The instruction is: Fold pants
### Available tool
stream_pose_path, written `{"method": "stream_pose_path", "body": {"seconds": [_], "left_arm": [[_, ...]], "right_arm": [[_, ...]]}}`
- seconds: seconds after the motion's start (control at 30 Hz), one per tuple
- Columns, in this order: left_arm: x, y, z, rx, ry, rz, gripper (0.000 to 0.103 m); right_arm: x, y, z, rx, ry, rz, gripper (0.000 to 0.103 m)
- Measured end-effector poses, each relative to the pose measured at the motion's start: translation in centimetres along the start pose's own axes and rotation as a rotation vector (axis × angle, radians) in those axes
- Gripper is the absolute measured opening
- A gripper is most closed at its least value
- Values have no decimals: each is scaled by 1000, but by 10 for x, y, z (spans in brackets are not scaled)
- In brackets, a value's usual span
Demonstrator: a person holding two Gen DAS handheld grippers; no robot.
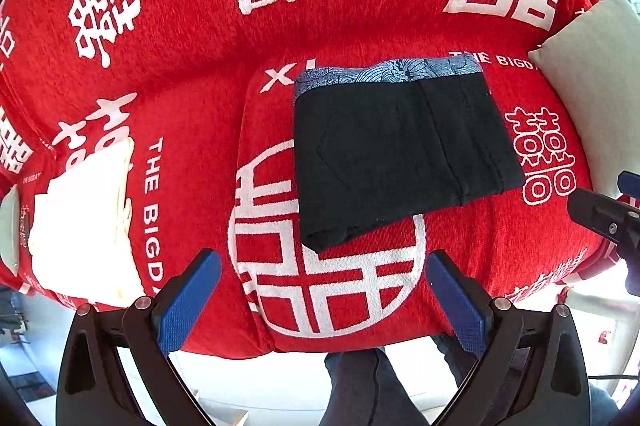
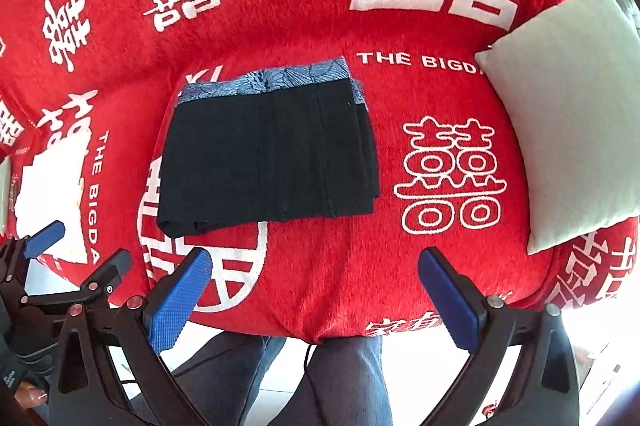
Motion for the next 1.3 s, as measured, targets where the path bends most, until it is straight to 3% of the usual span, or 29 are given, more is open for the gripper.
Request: {"method": "stream_pose_path", "body": {"seconds": [1.3], "left_arm": [[-14, 2, -4, -27, -36, 58, 102]], "right_arm": [[9, 6, -8, -26, -13, -33, 103]]}}
Point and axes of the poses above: each gripper's, at about its wrist camera, not at the fingertips, and z roughly the way its jaws point, x to its left, y to its top, the point moved 3 cm from there along z, roughly the way its jaws point, and after that the axes turned 13 degrees about -y, right-handed, at the moved point
